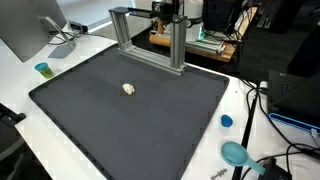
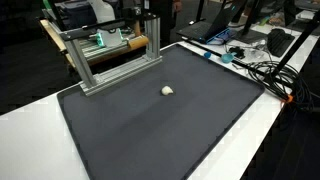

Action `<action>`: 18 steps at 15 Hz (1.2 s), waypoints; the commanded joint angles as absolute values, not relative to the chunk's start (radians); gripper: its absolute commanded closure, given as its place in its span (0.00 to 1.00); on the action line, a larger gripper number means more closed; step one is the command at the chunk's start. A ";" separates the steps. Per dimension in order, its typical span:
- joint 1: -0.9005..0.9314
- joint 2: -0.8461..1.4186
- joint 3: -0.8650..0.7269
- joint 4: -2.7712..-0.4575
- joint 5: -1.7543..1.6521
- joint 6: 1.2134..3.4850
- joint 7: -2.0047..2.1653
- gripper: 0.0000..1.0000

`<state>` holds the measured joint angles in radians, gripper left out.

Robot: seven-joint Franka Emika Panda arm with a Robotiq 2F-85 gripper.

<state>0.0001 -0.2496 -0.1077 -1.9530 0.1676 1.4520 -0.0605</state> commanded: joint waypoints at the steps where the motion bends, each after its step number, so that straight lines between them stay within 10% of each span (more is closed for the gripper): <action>1: -0.018 -0.248 -0.093 -1.951 0.170 1.449 -0.064 0.00; 18: -0.056 -0.589 -0.027 -2.299 0.083 1.771 0.063 0.00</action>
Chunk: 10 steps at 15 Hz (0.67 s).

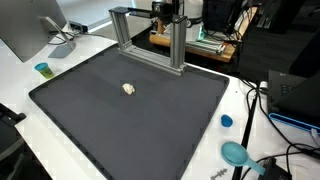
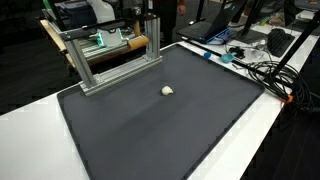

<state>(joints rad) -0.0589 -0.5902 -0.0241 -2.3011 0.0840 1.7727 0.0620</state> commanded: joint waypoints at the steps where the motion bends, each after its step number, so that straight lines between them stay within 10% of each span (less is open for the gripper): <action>1: -0.055 -0.607 -0.021 -2.313 0.082 1.772 0.067 0.00; 10: -0.076 -0.747 -0.004 -2.494 0.023 1.899 0.081 0.00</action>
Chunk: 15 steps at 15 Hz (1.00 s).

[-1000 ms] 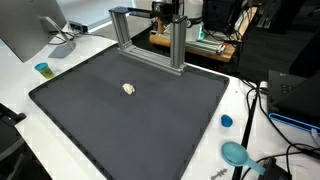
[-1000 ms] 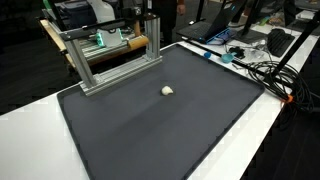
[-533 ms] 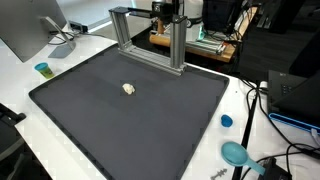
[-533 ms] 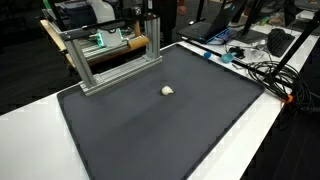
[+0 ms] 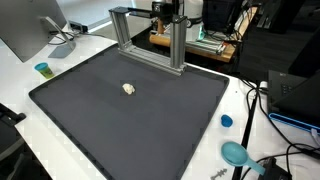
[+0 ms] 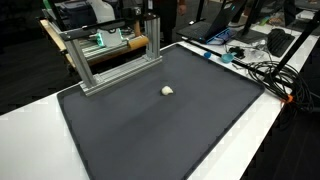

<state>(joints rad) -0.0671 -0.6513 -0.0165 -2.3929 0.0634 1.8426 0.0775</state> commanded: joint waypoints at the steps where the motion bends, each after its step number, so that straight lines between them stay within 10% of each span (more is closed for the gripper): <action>1: -0.071 -0.770 -0.002 -2.524 0.013 1.912 0.072 0.00; 15: -0.037 -0.812 0.054 -2.644 0.017 1.978 0.107 0.00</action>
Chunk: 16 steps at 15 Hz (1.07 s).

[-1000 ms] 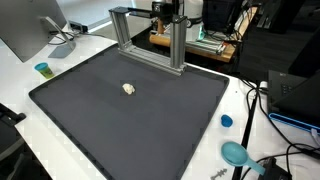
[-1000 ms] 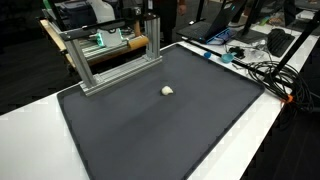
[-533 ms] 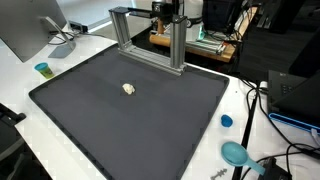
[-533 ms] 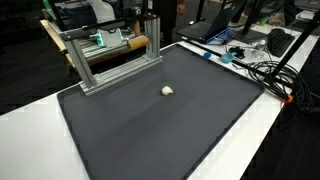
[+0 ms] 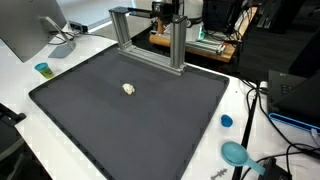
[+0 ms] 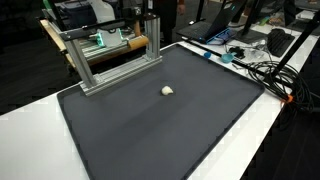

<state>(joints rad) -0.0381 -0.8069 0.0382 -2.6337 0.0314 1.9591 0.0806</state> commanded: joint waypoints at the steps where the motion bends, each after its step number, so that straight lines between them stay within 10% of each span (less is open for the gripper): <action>1: -0.051 -0.814 0.087 -2.659 -0.005 2.007 0.149 0.00; 16: -0.060 -0.749 0.156 -2.672 -0.079 2.042 0.299 0.00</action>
